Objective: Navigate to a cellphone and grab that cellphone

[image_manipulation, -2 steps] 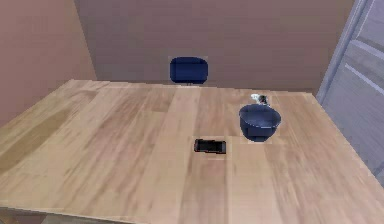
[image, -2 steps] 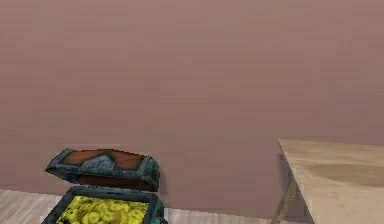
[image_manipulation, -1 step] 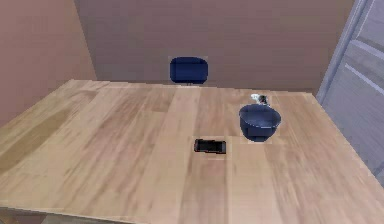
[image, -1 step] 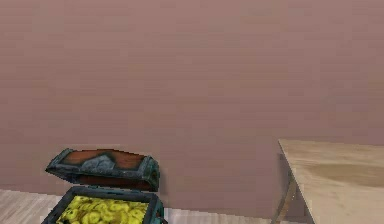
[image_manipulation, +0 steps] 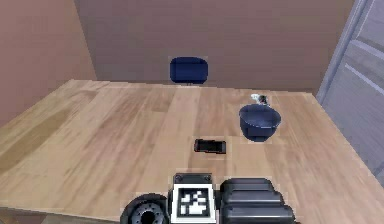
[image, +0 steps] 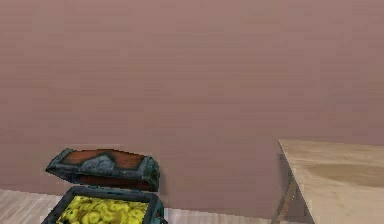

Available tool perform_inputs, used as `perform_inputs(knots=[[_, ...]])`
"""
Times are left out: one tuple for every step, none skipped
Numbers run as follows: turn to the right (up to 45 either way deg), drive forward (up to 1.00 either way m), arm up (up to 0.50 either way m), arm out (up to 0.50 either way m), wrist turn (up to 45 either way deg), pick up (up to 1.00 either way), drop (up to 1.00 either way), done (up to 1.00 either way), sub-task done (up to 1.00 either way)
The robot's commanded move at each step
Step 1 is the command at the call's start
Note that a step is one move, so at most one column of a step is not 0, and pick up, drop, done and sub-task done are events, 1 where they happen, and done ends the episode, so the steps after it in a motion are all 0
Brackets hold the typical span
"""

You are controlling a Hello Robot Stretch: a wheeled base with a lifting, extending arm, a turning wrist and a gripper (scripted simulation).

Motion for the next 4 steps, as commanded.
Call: perform_inputs(knots=[[0.0,0.0,0.0,0.36,0.0,0.0,0.0,0.0,0.0],[0.0,0.0,0.0,0.02,0.0,0.0,0.0,0.0,0.0],[0.0,0.0,0.0,0.0,45.0,0.0,0.0,0.0,0.0],[0.0,0.0,0.0,0.0,45.0,0.0,0.0,0.0,0.0]])
